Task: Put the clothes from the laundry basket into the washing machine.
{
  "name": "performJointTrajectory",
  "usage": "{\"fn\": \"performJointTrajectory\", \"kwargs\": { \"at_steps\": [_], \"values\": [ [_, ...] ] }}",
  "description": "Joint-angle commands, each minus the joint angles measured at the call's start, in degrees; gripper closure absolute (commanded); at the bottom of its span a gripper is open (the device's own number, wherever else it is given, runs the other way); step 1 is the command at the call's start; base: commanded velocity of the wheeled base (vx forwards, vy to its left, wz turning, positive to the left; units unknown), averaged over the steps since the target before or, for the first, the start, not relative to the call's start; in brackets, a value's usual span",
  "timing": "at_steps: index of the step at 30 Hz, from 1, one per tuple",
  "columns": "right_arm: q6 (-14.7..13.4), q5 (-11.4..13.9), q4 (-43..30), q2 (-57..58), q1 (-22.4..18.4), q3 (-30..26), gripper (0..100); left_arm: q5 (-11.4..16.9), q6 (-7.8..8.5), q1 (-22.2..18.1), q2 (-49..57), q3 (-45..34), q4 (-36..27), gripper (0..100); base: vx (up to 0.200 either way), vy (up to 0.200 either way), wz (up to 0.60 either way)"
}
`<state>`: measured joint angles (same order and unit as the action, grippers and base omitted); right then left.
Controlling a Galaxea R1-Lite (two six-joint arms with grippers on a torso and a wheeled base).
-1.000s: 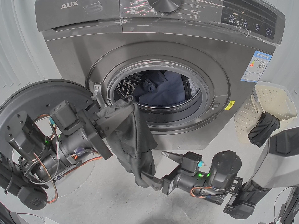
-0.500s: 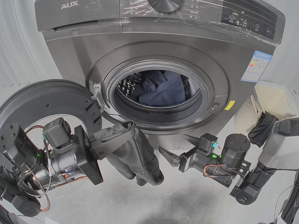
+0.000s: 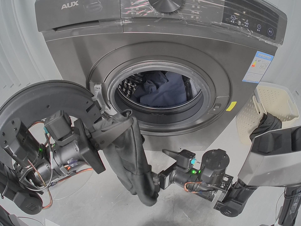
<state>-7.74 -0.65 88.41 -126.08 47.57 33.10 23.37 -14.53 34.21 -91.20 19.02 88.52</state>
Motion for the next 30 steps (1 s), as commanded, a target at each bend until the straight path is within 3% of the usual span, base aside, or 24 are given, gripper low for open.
{"fn": "performJointTrajectory", "kwargs": {
  "at_steps": [1, 10, 18, 26, 30],
  "values": [
    [-0.34, -0.06, 0.10, 2.06, 5.34, -2.60, 0, -3.59, 0.29, -1.25, -4.08, 3.66, 0.08, 100, 0.000, 0.000, 0.00],
    [-0.52, -0.50, 0.10, 0.92, 8.33, -2.16, 0, -4.91, 0.03, 0.42, -3.46, 4.80, 0.17, 100, 0.000, 0.000, 0.00],
    [-0.52, -0.76, 0.19, 0.04, 6.75, -1.81, 0, -4.12, -0.15, 0.42, -1.70, 2.52, 0.17, 100, 0.000, 0.000, 0.00],
    [-0.52, -1.02, 0.19, 4.35, 2.27, -4.45, 0, -1.57, -0.06, 0.07, -0.56, 1.20, 0.17, 100, 0.000, 0.000, 0.00],
    [-0.34, -0.50, 0.10, 9.88, -3.53, -7.08, 0, -1.48, 0.03, -0.11, -0.56, 1.20, 0.17, 100, 0.000, 0.000, 0.00]
  ]
}}
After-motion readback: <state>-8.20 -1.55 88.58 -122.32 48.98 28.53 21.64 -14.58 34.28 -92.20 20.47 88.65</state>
